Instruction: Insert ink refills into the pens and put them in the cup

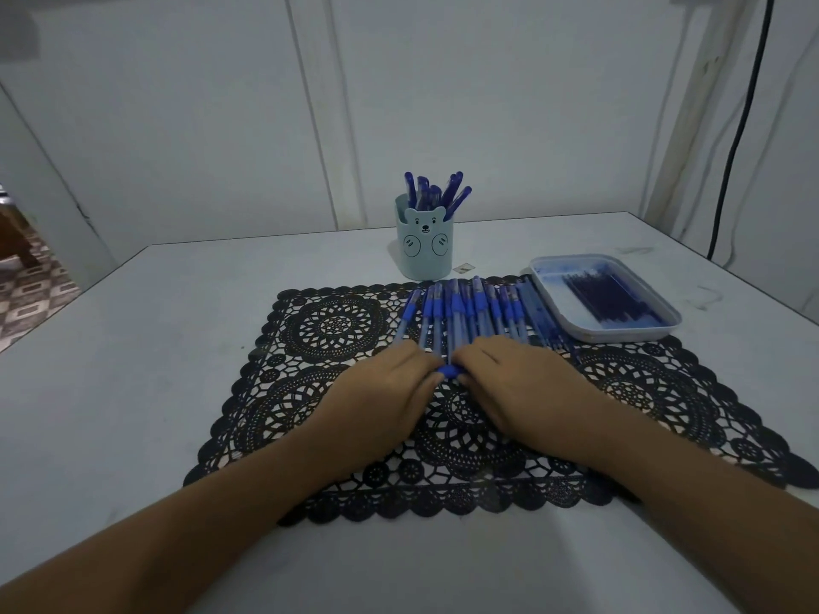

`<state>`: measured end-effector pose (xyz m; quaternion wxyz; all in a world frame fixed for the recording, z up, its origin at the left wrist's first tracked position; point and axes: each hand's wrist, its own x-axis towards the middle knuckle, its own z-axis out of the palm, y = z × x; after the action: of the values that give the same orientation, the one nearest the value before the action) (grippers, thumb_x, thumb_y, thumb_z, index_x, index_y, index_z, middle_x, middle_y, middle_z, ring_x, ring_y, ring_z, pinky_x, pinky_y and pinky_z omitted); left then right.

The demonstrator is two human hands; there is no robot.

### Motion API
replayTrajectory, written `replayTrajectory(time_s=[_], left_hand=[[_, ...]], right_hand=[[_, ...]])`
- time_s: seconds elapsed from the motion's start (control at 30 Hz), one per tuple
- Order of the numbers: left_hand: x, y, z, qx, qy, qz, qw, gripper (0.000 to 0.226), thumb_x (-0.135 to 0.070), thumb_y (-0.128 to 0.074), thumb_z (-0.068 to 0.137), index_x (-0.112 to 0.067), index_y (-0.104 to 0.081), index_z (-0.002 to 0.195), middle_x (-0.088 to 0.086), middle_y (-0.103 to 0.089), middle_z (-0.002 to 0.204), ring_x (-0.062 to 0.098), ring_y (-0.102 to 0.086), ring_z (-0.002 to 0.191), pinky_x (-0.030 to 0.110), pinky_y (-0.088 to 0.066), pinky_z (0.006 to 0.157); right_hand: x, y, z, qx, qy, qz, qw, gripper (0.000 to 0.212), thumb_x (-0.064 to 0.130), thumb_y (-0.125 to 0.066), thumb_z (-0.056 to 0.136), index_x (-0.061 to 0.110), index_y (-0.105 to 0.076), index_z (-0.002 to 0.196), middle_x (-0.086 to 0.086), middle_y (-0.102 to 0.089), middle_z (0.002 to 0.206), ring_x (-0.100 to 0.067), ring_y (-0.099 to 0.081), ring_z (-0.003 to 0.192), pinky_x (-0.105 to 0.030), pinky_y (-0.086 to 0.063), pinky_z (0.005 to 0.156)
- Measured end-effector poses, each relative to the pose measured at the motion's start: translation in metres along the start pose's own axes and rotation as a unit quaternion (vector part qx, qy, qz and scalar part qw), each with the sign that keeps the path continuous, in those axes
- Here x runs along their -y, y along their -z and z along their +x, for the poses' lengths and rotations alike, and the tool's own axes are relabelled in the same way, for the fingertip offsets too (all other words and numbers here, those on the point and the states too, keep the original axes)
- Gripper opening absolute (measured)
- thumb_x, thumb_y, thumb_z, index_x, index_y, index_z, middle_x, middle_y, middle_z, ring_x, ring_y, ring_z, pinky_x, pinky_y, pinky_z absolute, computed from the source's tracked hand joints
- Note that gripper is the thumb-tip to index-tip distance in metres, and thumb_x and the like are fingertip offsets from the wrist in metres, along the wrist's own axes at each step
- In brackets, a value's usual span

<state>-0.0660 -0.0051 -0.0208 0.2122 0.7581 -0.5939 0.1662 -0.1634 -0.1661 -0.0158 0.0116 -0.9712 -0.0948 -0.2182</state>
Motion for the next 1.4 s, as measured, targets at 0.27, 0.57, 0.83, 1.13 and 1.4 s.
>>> replayTrajectory(time_s=[0.27,0.57,0.83,1.13,1.4], left_hand=[[-0.003,0.006,-0.001,0.01,-0.013,-0.018,1.0,0.032,-0.027,-0.036,0.095,-0.008,-0.061,0.101,0.001,-0.056,0.088,0.013,-0.053,0.073,0.027,-0.043,0.066],[0.0,0.002,0.0,-0.047,0.032,-0.011,0.998,0.027,-0.024,-0.042,0.091,-0.007,-0.062,0.097,-0.003,-0.056,0.083,0.005,-0.049,0.07,0.016,-0.042,0.071],[0.005,0.001,0.001,-0.076,0.051,-0.013,0.996,0.027,-0.027,-0.043,0.09,-0.009,-0.062,0.097,-0.013,-0.046,0.085,-0.002,-0.042,0.07,0.006,-0.037,0.067],[0.0,0.004,0.0,-0.07,0.009,-0.024,0.997,0.029,-0.027,-0.042,0.091,-0.008,-0.063,0.098,-0.01,-0.051,0.083,0.003,-0.047,0.07,0.013,-0.042,0.064],[0.002,0.005,-0.002,-0.034,0.034,-0.056,0.997,0.037,-0.035,-0.034,0.093,-0.016,-0.062,0.106,-0.008,-0.06,0.079,0.005,-0.052,0.066,0.026,-0.046,0.057]], right_hand=[[-0.007,0.015,-0.004,-0.002,-0.025,0.092,0.995,0.034,0.051,-0.033,0.087,0.031,-0.058,0.1,0.012,-0.055,0.056,-0.001,-0.041,0.045,-0.022,-0.04,0.046],[-0.009,0.03,-0.004,0.06,-0.165,0.166,0.97,0.015,0.027,-0.034,0.096,0.024,-0.048,0.096,0.007,-0.053,0.085,-0.006,-0.05,0.075,-0.015,-0.037,0.063],[-0.014,0.03,-0.002,0.035,-0.18,0.147,0.972,0.033,0.021,-0.038,0.095,0.021,-0.051,0.126,0.006,-0.053,0.111,0.0,-0.042,0.09,-0.013,-0.028,0.08],[-0.004,0.03,0.0,0.04,-0.215,0.258,0.941,0.034,0.041,-0.041,0.092,0.026,-0.057,0.066,0.007,-0.047,0.053,-0.003,-0.039,0.043,-0.015,-0.034,0.047],[-0.008,0.034,0.0,0.019,-0.174,0.347,0.921,0.025,0.032,-0.05,0.09,0.028,-0.063,0.069,0.007,-0.057,0.058,0.0,-0.047,0.049,-0.01,-0.036,0.049]])
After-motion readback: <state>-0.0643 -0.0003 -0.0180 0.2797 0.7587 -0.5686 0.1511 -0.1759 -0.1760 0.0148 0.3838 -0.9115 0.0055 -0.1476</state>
